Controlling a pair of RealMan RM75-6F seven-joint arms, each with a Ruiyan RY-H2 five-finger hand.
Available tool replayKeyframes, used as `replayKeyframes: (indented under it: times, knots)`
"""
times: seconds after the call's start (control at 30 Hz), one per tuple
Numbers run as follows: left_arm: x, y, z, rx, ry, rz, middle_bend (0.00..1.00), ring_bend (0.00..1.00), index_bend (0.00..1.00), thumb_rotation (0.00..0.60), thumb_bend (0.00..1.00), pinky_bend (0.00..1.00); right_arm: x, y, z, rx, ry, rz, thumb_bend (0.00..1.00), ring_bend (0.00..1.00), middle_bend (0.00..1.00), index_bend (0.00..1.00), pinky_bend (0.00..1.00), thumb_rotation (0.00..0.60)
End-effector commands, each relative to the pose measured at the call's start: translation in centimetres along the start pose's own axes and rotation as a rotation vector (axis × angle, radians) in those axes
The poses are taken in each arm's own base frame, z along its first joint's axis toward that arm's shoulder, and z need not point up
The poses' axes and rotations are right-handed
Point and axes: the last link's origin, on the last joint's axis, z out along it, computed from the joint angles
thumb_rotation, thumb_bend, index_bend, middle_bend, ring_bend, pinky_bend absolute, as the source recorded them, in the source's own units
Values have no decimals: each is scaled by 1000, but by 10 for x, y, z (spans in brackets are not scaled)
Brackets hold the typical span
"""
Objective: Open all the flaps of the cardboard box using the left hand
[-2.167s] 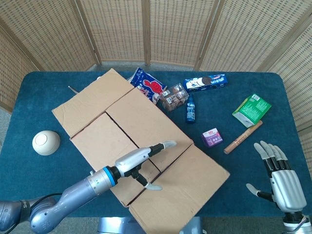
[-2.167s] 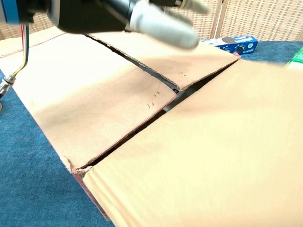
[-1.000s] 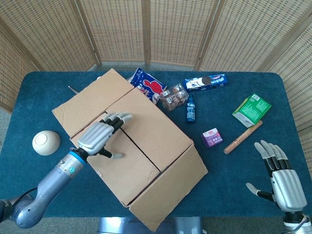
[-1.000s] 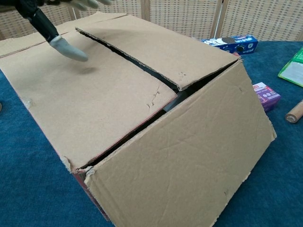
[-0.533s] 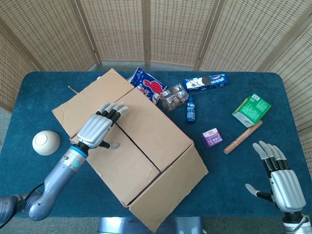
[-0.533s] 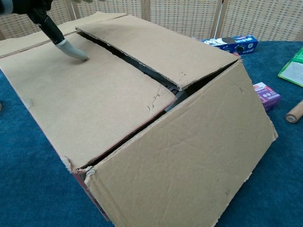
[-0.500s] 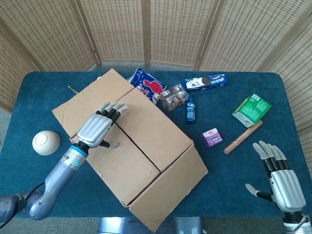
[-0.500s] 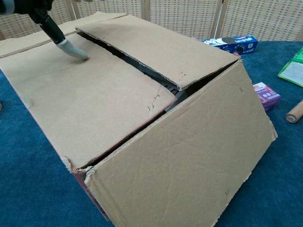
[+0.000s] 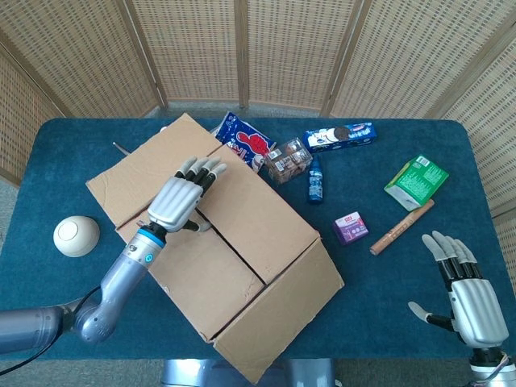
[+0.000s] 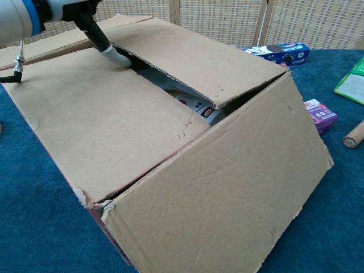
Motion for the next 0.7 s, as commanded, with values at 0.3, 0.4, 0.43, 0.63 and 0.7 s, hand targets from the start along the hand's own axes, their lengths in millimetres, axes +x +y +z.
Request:
replayKeyframes:
  times: [0.3,0.4,0.43,0.63,0.7]
  knots:
    - [2,7,19,-10,92,37,0,0,0,600,96,11,4,3,1,-4,8,17,0,0,0,0,0,600]
    - [4,9,22,-17,109,41,0,0,0,600,95,12,5,3,0,-1,12,22,0,0,0,0,0,600]
    - [4,9,22,-19,111,41,0,0,0,600,95,13,5,3,0,-1,13,22,0,0,0,0,0,600]
    - [16,16,26,-33,162,26,0,0,0,600,96,19,7,4,-1,-3,20,32,0,0,0,0,0,600]
    - [25,19,29,-38,192,18,0,0,0,600,95,22,8,5,-1,-4,20,36,0,0,0,0,0,600]
